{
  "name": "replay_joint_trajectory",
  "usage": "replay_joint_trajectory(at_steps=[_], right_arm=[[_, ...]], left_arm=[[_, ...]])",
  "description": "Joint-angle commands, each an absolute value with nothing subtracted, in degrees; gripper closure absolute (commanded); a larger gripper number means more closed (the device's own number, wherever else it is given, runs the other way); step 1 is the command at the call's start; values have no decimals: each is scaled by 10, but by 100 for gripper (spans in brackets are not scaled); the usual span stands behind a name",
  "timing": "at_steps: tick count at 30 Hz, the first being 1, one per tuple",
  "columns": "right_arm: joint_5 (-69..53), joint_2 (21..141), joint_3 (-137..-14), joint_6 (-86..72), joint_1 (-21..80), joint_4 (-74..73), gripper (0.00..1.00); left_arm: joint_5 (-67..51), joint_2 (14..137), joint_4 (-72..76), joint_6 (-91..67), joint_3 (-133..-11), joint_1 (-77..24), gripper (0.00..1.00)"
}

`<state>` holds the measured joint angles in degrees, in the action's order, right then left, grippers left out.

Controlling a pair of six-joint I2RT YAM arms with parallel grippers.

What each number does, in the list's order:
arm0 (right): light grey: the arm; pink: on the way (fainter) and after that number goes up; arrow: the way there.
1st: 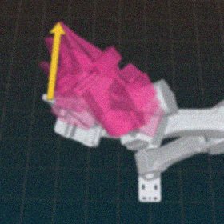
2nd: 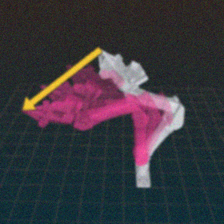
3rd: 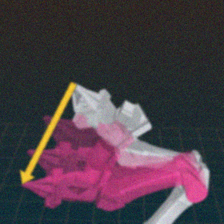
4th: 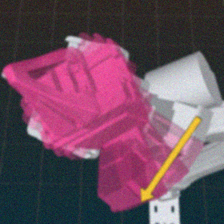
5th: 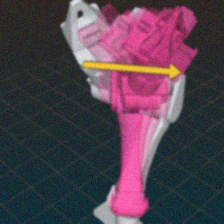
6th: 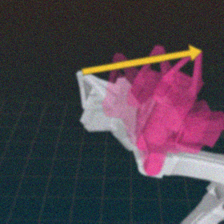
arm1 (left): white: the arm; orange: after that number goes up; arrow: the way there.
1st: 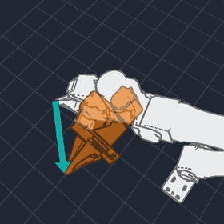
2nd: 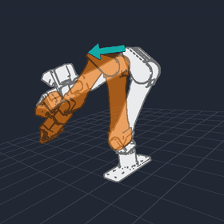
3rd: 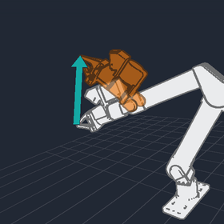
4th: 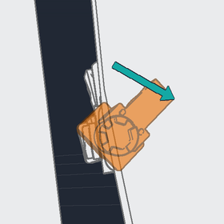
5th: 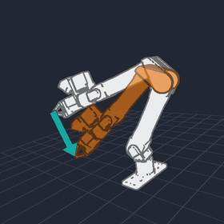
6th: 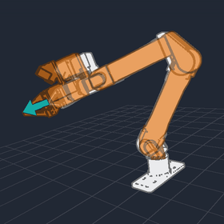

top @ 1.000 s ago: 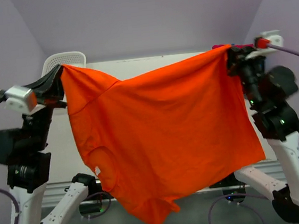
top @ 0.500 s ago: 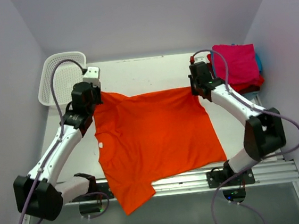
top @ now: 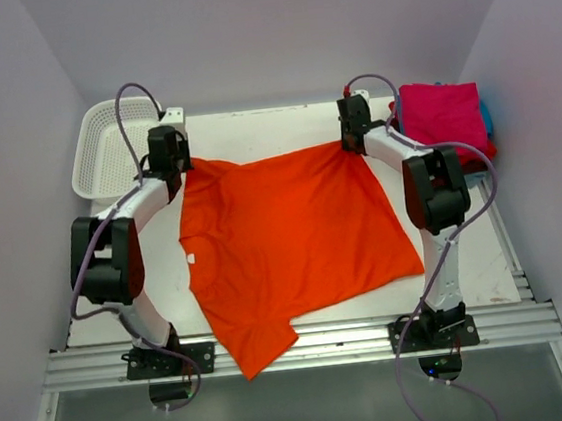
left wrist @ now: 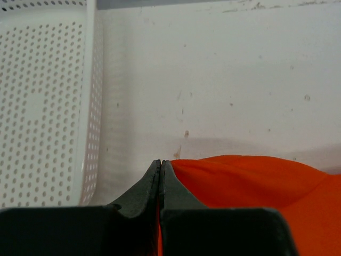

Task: Fold and stack the t-shirts
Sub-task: Flatten the tshirt out

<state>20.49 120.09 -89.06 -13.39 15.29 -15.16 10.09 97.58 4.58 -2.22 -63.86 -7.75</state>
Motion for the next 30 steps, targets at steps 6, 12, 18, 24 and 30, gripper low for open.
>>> replay_joint_trajectory(at_steps=[6,12,18,24,30], right_arm=[[320,1294,-1089,-135,115,-123,55],[280,1246,-1035,-105,112,-121,1],[242,1140,-913,-128,114,-98,1],[161,1107,-872,-130,114,-141,14],[102,1107,-860,-159,114,-201,100]], left_arm=[[26,1108,186,-61,-768,-60,92],[60,1039,156,-69,-776,-76,0],[35,955,42,-111,-745,-141,0],[-52,931,25,-192,-629,-182,45],[-27,920,9,-245,-551,-196,100]])
